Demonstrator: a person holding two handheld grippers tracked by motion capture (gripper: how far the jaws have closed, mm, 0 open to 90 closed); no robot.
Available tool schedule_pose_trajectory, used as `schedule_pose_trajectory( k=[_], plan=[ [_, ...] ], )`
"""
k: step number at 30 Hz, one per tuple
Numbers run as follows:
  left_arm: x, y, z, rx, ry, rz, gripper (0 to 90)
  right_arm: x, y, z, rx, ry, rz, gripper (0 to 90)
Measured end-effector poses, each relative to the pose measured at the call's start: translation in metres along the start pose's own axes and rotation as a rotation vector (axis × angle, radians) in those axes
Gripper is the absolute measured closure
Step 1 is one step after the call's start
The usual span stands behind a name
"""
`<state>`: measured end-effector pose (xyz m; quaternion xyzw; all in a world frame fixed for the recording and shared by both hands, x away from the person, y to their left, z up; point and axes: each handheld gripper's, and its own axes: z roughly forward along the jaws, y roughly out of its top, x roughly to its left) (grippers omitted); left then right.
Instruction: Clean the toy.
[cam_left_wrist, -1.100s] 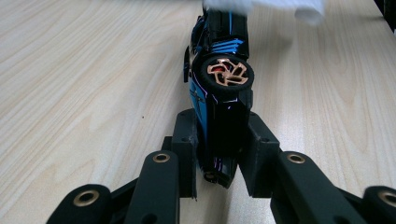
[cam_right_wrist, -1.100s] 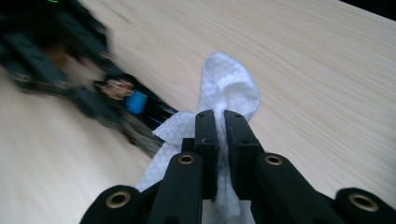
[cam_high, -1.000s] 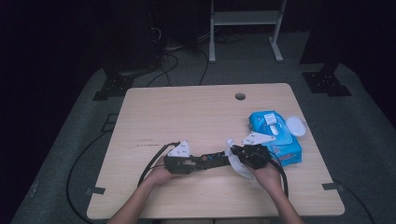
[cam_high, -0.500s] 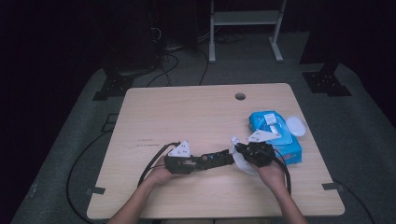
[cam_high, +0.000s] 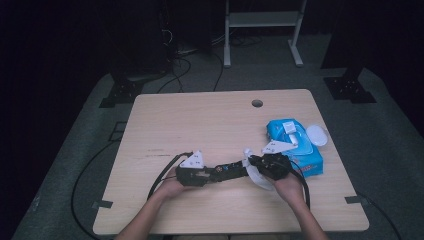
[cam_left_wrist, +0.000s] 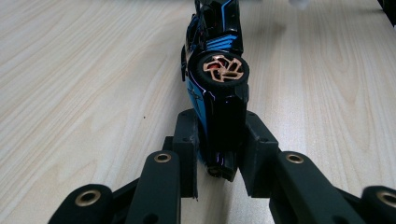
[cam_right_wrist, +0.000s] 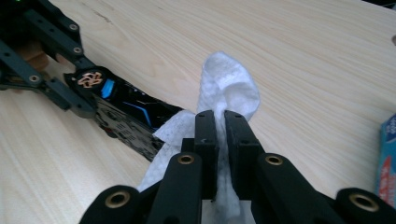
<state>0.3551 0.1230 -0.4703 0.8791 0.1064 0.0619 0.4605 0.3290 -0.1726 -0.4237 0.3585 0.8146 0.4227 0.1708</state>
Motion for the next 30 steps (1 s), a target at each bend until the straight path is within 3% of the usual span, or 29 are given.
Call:
schedule_pose_trajectory(
  k=[5,14,20,24,26,30],
  plan=[
    [0.000,0.000,0.001,-0.002,0.001,-0.003,70.8,0.007,0.004,0.004,-0.014,0.023,-0.009,83.8],
    [-0.002,0.001,0.001,0.003,0.006,0.001,70.9,0.040,0.016,0.029,-0.017,0.106,-0.051,83.8],
    [-0.002,0.002,0.002,0.003,0.007,0.006,70.8,0.064,0.028,0.045,-0.030,0.191,-0.058,83.8],
    [-0.002,0.001,0.001,0.003,0.008,0.003,70.8,0.073,0.033,0.051,-0.011,0.181,-0.110,83.8],
    [-0.002,0.001,0.001,0.003,0.009,0.004,70.8,0.068,0.032,0.048,0.000,0.139,-0.136,83.9],
    [-0.001,0.001,0.000,0.005,0.010,0.003,70.9,0.050,0.026,0.037,0.006,0.093,-0.102,83.8]
  ],
)
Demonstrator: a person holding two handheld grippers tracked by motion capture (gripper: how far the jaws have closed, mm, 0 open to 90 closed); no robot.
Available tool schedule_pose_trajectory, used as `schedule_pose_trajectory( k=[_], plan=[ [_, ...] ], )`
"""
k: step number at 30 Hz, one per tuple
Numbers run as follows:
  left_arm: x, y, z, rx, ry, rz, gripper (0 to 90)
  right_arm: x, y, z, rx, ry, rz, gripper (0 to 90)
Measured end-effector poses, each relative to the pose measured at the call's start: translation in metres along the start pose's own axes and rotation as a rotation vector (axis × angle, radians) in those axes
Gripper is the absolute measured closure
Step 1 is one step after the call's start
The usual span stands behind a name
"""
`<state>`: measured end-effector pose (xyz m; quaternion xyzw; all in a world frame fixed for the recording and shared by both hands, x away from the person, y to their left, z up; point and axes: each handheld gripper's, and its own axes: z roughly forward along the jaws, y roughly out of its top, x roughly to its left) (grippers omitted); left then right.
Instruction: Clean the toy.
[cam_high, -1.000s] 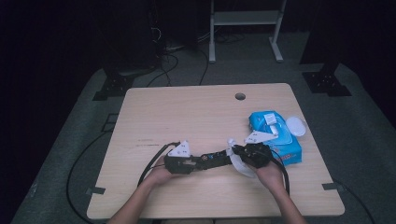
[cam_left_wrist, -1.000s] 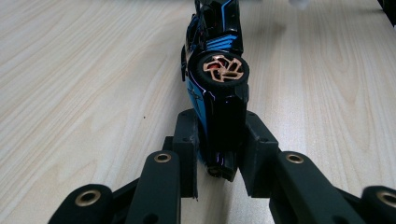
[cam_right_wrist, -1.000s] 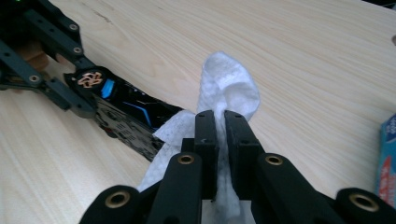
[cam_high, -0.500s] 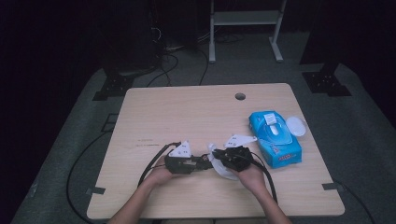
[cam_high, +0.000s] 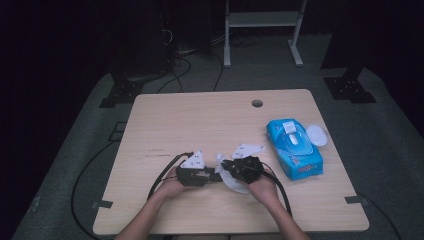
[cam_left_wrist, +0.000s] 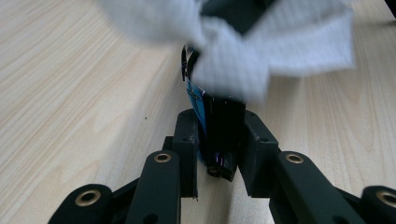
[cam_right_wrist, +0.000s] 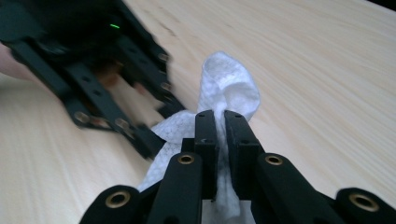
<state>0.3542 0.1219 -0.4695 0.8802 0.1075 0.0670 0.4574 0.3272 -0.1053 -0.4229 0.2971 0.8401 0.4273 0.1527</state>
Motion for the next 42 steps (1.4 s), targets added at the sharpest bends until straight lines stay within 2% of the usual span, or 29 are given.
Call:
schedule_pose_trajectory(
  k=[2,7,8,11,14,19,22,25,28,33,35,38,39,41,42],
  plan=[
    [0.000,0.000,0.000,0.000,0.002,0.003,70.9,-0.009,-0.006,-0.007,0.006,-0.026,0.008,83.8],
    [0.000,0.000,0.000,0.001,0.002,0.004,70.9,-0.030,-0.017,-0.024,-0.003,-0.073,0.068,83.8],
    [0.000,0.000,0.000,-0.001,0.003,0.003,70.9,-0.034,-0.019,-0.026,0.004,-0.090,0.063,83.8],
    [0.000,-0.001,-0.001,0.000,0.002,0.002,70.9,-0.041,-0.023,-0.032,-0.001,-0.096,0.092,83.8],
    [0.001,-0.001,-0.001,-0.002,0.000,0.002,70.9,-0.041,-0.022,-0.032,-0.002,-0.106,0.090,83.7],
    [0.001,-0.001,-0.003,0.004,0.004,0.004,70.9,-0.034,-0.018,-0.024,-0.003,-0.082,0.068,83.7],
    [0.001,-0.002,-0.004,0.004,0.005,0.003,70.9,-0.040,-0.019,-0.025,-0.003,-0.089,0.080,83.7],
    [0.001,-0.002,-0.005,0.009,0.004,0.008,70.8,-0.051,-0.021,-0.031,0.004,-0.131,0.106,83.7],
    [0.001,-0.002,-0.005,0.007,0.001,0.007,70.8,-0.060,-0.024,-0.042,-0.019,-0.135,0.147,83.7],
    [0.001,-0.002,-0.005,0.005,0.001,0.005,70.8,-0.051,-0.019,-0.041,-0.032,-0.098,0.121,83.7],
    [0.001,-0.002,-0.005,0.007,0.002,0.006,70.8,-0.043,-0.016,-0.034,-0.014,-0.083,0.083,83.7],
    [0.001,-0.002,-0.006,0.010,0.003,0.010,70.9,-0.041,-0.017,-0.030,0.004,-0.082,0.074,83.6],
    [0.001,-0.003,-0.006,0.007,0.004,0.006,70.9,-0.046,-0.022,-0.030,-0.003,-0.083,0.090,83.5],
    [0.001,-0.003,-0.006,0.008,0.003,0.006,70.8,-0.052,-0.025,-0.034,0.021,-0.131,0.100,83.6],
    [0.002,-0.003,-0.006,0.008,0.003,0.007,70.8,-0.054,-0.027,-0.035,0.024,-0.137,0.107,83.5]
  ],
)
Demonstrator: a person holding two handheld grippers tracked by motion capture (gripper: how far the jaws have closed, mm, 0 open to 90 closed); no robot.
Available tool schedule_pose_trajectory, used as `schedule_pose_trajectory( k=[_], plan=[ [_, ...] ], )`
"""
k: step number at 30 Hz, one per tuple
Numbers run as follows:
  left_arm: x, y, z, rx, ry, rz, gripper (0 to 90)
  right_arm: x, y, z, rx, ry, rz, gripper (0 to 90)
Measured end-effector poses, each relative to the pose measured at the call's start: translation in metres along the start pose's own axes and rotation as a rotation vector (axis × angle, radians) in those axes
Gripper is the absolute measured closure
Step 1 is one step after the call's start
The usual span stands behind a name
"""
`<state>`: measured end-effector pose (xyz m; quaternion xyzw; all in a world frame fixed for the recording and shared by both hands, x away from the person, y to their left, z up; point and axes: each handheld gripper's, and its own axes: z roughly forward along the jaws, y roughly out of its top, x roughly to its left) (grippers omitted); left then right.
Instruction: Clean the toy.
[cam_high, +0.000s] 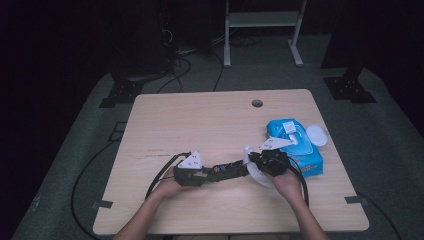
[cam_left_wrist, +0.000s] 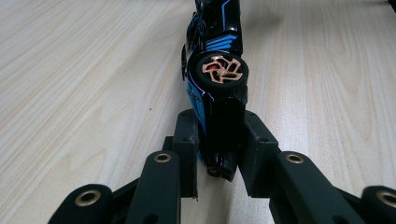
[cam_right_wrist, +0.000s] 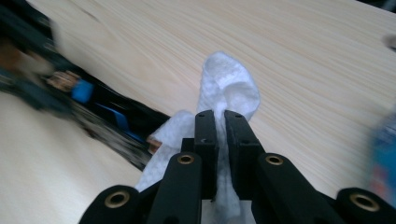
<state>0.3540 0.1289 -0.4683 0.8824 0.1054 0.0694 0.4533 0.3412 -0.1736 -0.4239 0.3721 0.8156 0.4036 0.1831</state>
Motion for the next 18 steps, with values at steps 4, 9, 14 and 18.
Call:
schedule_pose_trajectory(
  k=[4,9,14,18],
  plan=[
    [0.001,0.000,0.001,-0.002,0.000,-0.001,70.8,-0.003,-0.001,-0.009,-0.039,0.027,0.029,83.6],
    [0.000,0.000,0.000,0.003,0.001,-0.001,70.8,0.012,0.003,-0.004,-0.042,0.077,-0.024,83.5],
    [0.000,0.000,0.000,0.001,0.000,-0.001,70.8,0.011,-0.003,-0.004,-0.025,0.043,-0.015,83.5],
    [0.000,0.000,0.001,-0.001,0.001,-0.004,70.8,0.023,0.005,-0.003,-0.065,0.104,-0.032,83.4]
  ],
)
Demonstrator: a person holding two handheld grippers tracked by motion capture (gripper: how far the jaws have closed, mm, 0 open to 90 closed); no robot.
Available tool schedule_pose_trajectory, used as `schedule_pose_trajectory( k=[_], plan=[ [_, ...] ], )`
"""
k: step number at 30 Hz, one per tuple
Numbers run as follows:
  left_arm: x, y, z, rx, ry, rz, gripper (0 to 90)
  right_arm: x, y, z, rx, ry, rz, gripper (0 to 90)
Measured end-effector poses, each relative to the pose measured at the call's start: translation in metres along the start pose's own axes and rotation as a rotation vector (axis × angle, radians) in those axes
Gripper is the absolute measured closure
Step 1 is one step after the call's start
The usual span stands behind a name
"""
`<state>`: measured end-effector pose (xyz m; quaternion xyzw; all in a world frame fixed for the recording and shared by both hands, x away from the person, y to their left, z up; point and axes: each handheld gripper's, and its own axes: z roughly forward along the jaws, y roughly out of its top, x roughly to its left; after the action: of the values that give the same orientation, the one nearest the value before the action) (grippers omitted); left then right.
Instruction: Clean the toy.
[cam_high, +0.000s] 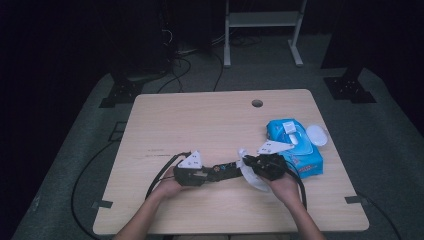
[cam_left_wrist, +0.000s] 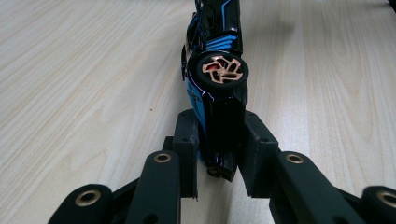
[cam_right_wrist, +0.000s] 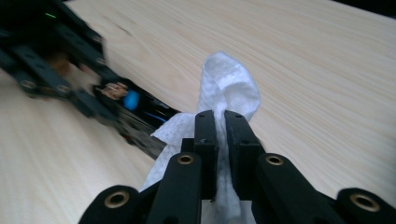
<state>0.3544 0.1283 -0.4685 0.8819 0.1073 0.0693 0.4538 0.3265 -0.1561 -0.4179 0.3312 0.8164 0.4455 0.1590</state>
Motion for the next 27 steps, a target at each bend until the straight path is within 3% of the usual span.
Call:
schedule_pose_trajectory(
  k=[4,13,16,18,23,25,27],
  plan=[
    [-0.001,0.001,0.000,0.002,0.002,0.004,70.8,0.014,0.005,0.019,0.034,0.045,-0.025,83.3],
    [-0.002,0.001,0.001,0.002,0.002,0.005,70.8,0.044,0.021,0.046,0.034,0.127,-0.055,83.4],
    [-0.002,0.000,0.000,0.001,0.001,0.004,70.8,0.052,0.025,0.052,0.047,0.128,-0.096,83.4],
    [-0.002,0.001,0.000,0.002,0.003,0.006,70.8,0.050,0.024,0.051,0.050,0.126,-0.094,83.4],
    [-0.002,0.001,0.000,0.001,0.006,0.006,70.8,0.030,0.016,0.035,0.065,0.029,-0.096,83.4],
    [-0.002,0.001,0.000,0.002,0.004,0.007,70.8,0.018,0.010,0.025,0.049,0.013,-0.053,83.4],
    [-0.002,0.001,0.001,-0.002,0.003,0.004,70.8,0.014,0.007,0.021,0.049,-0.009,-0.042,83.3]
  ],
)
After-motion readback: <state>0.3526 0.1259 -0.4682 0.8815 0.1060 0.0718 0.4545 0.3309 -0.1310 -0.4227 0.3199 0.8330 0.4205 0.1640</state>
